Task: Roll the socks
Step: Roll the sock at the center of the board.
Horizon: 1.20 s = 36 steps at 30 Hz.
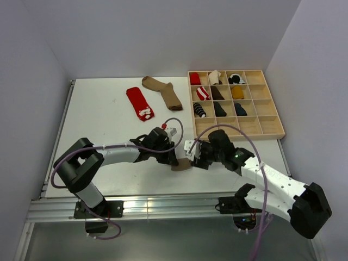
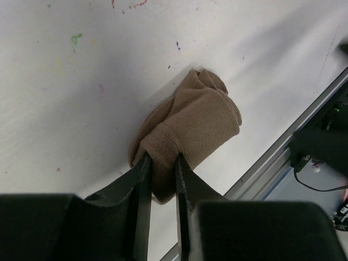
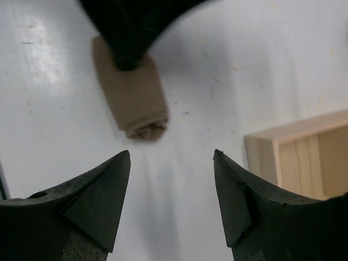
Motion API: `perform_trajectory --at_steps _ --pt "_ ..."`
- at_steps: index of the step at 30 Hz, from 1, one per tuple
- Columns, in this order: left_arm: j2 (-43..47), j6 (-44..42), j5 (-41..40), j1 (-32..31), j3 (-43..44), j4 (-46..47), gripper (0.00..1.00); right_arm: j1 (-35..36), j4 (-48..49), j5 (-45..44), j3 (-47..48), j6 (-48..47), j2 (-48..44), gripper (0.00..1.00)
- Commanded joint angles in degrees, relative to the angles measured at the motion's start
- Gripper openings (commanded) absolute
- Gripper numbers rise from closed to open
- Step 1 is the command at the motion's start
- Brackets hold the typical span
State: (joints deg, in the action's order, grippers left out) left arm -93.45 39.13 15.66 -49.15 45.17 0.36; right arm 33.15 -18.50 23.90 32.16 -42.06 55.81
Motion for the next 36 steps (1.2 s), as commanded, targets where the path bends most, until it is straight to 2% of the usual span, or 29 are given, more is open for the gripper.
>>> perform_trajectory --at_steps 1,10,17,36 --pt "-4.63 -2.92 1.04 0.72 0.97 -10.46 0.0 7.97 6.89 -8.77 -2.54 -2.76 -1.58 0.7" --pt "-8.94 -2.31 5.87 1.86 5.37 -13.37 0.0 20.36 10.06 -17.03 -5.53 -6.0 0.7 0.72" --pt "-10.61 -2.92 8.07 2.65 5.72 -13.63 0.0 25.38 10.33 -19.67 -5.53 -7.24 5.7 0.72" --pt "-14.39 -6.53 16.06 4.58 11.34 -20.66 0.0 26.36 15.07 -24.77 -1.67 -10.85 19.07 0.72"
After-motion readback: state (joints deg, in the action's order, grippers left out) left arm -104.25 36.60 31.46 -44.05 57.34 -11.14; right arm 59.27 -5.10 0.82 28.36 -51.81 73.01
